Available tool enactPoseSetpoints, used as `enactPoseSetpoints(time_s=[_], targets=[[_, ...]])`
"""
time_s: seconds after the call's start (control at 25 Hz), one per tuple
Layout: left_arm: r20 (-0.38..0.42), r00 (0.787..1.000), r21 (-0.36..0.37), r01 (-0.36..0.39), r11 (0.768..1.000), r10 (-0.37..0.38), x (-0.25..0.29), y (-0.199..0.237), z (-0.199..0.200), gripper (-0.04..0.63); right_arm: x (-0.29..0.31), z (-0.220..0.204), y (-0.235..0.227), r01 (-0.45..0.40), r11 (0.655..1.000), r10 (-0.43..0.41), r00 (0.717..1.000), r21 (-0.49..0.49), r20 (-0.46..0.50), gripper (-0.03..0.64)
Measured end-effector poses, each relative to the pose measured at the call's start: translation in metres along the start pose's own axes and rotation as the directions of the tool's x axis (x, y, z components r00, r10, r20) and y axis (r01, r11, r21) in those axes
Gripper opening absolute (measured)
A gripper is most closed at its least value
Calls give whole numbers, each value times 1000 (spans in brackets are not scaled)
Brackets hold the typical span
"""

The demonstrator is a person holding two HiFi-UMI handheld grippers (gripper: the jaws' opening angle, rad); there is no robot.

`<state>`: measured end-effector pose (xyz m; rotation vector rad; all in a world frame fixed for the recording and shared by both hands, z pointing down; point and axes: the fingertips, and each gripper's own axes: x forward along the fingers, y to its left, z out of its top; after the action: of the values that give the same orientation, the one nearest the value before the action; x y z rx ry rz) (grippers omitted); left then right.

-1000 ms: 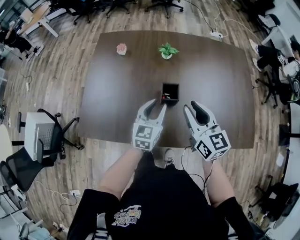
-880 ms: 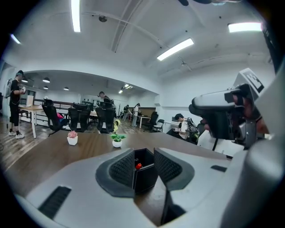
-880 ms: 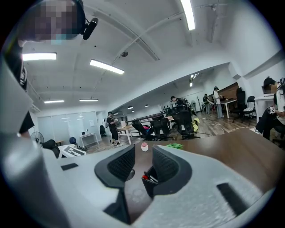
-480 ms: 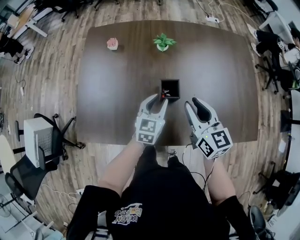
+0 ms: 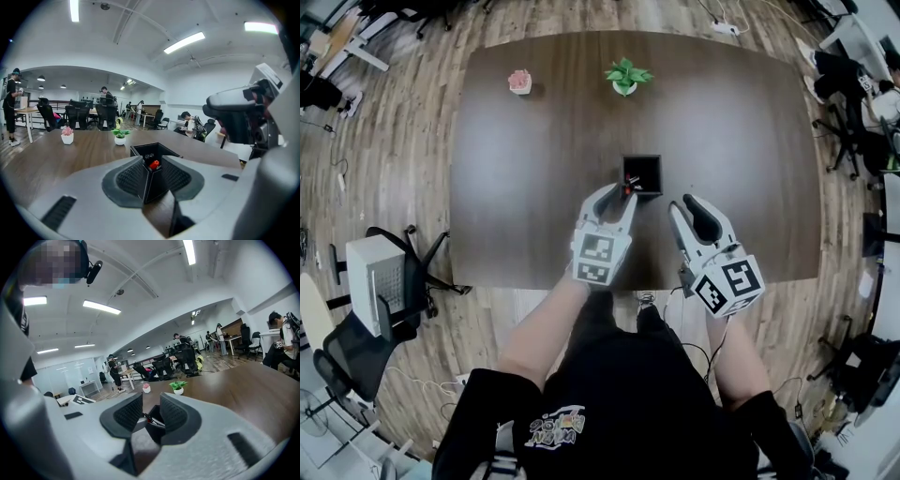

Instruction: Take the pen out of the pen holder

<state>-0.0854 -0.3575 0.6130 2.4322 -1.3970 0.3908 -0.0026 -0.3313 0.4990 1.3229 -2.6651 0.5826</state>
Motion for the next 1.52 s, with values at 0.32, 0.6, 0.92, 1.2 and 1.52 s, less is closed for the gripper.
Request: enactPoseSetpoints(time_s=[0.32,0.6,0.92,1.2,1.52], targets=[[3,1000,0,6,1000,-6,1,-1,0,93,2,-4,-5,4,1000,-4,1000,17,-5,118],[5,1000,0,-12,1000,12,2,1,4,61,1,-3,-7,4,1000,-4,1000,23,-1,115],[2,999,30,-36,999,36,10,6,8,57,0,-4,-12,10,999,-10,1000,36,-2,111],[1,999,33,-44,998,44,18,11,11,52,1,-4,-17,19,999,-18,1000,43,-3,109],[0,999,49,-39,998,39,22,13,14,38,5,-3,-20,22,998,-22,1000,50,-2,107]])
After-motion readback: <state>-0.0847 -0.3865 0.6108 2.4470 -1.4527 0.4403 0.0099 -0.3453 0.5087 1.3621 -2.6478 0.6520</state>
